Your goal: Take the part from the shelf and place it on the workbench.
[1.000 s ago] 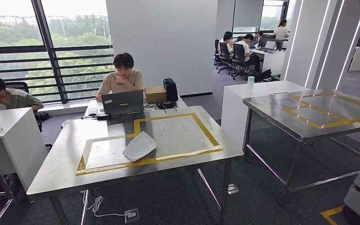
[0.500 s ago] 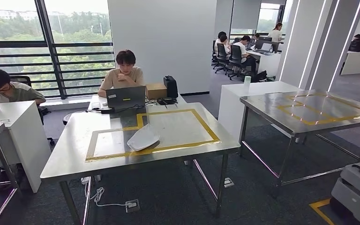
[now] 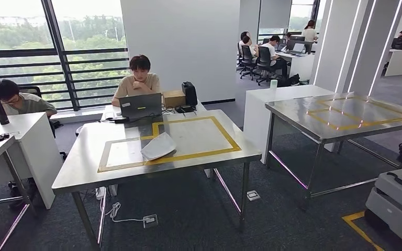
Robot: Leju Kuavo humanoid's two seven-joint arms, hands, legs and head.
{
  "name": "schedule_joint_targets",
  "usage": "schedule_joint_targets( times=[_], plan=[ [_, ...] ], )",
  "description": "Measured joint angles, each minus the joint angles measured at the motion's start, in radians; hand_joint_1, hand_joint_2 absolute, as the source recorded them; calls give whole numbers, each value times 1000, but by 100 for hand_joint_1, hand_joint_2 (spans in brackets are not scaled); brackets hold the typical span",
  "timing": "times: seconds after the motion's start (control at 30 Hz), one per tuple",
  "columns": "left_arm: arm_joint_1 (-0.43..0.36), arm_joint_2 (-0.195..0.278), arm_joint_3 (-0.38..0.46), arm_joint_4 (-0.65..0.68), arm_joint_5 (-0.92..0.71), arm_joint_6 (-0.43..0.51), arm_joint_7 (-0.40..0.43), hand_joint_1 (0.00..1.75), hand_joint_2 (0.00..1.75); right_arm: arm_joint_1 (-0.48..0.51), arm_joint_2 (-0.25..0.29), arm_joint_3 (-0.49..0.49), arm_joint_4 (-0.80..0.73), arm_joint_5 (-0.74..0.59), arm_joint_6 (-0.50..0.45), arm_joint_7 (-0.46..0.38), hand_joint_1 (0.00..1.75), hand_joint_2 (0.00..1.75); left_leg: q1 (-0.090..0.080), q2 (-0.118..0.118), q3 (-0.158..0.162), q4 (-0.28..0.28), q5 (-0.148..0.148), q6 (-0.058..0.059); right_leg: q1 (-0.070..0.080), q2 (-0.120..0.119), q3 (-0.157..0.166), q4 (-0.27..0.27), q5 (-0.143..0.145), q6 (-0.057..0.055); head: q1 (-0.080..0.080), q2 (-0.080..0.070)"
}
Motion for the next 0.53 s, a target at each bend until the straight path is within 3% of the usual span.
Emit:
schedule_joint_targets(
  times=[0.07,0.13,0.2,0.23,0.33,0.37,0.4,0.43,0.47,0.5,0.53],
  plan=[
    [2,0,1,-8,0,2,2,0,0,0,0,1,0,9,0,5,0,0,-3,-1,89,-131,1,6,1,0,-20,9,13,9,0,0],
    [8,-3,4,-18,0,3,4,0,0,-2,0,4,0,20,0,12,0,0,-8,-3,117,-192,-14,18,1,0,-30,10,29,19,0,0],
    [19,-10,9,-28,0,0,6,0,0,-2,-1,8,0,34,0,21,0,0,-10,0,104,-200,-2,35,-2,3,-36,12,35,30,0,0],
    [24,-15,12,-31,0,-2,7,0,0,-1,-2,11,0,42,0,27,0,0,-9,2,98,-202,6,44,-4,6,-43,26,18,36,0,0],
    [30,-28,19,-35,9,-6,5,0,0,-2,-8,20,0,59,1,44,0,0,-8,5,71,-202,35,62,-7,12,-84,169,-114,46,2,0],
    [30,-30,22,-34,18,-7,4,0,0,-3,-12,23,0,63,1,47,0,0,-9,5,58,-199,44,63,-8,12,-96,229,-147,48,2,0],
    [31,-32,25,-32,28,-9,2,0,0,-4,-17,25,0,68,1,49,0,0,-10,5,44,-196,53,64,-8,12,-97,269,-158,48,2,0],
    [31,-34,30,-30,39,-11,0,0,0,-5,-23,28,0,72,0,46,0,0,-11,5,28,-192,61,63,-8,12,-83,278,-146,47,2,0],
    [31,-36,36,-27,48,-12,-1,0,0,-6,-28,31,0,78,0,41,0,0,-11,5,13,-188,69,62,-7,12,-53,254,-118,46,2,0],
    [31,-40,43,-24,53,-14,-2,0,0,-8,-33,34,0,84,0,35,0,0,-11,5,-1,-183,75,60,-7,12,-9,200,-89,43,2,0],
    [31,-42,46,-23,56,-14,-2,0,0,-9,-36,36,0,87,0,32,0,0,-11,5,-8,-181,78,59,-7,12,15,168,-72,41,2,0]
  ],
)
